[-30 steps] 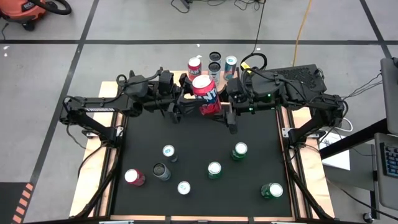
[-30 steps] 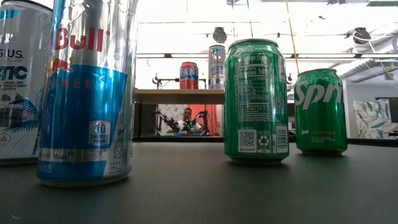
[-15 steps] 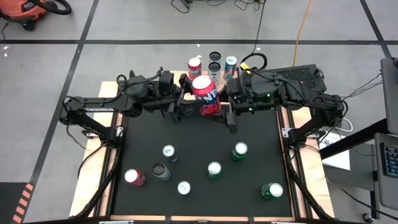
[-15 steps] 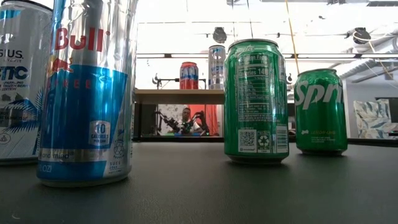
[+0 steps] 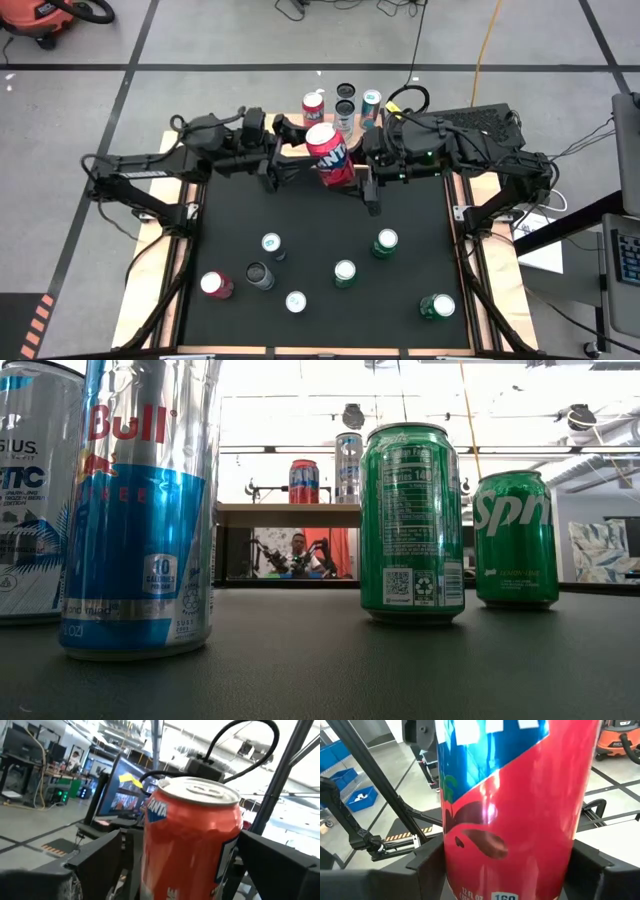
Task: Place canned beverage on shelf
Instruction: Put the right orange soda can on the shelf aligned with the other orange soda can
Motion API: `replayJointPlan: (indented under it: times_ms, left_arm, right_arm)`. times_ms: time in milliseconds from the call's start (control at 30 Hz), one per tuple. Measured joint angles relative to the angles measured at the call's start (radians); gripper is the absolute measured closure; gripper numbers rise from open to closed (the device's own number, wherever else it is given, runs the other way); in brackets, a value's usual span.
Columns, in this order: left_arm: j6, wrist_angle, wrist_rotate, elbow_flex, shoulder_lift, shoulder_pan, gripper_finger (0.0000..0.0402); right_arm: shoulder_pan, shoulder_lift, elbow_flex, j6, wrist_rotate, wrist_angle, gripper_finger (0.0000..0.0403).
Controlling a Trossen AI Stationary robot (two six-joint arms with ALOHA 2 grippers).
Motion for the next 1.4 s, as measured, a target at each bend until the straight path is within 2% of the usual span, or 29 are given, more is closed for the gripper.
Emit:
replayJointPlan:
  times_ms: [333,500,733,1400]
  left_arm:
    - [-0.007,-0.017,0.001,0.000,-0.050,0.034,0.0021]
    - [-0.043,-0.019,0.077,0.000,-0.052,0.053,0.0021]
    - [-0.058,-0.059,0.093,0.000,-0.049,0.054,0.0021]
    - [-0.057,-0.037,0.135,-0.002,-0.031,0.042,0.0021]
  right_arm:
    - [0.001,0.000,0.000,-0.012,-0.011,0.003,0.0124]
    - [0.001,0.000,0.000,-0.011,-0.010,0.003,0.0124]
    - [0.001,0.000,0.000,-0.006,-0.004,0.003,0.0124]
    - [0.000,0.000,0.001,-0.006,-0.001,-0.024,0.0124]
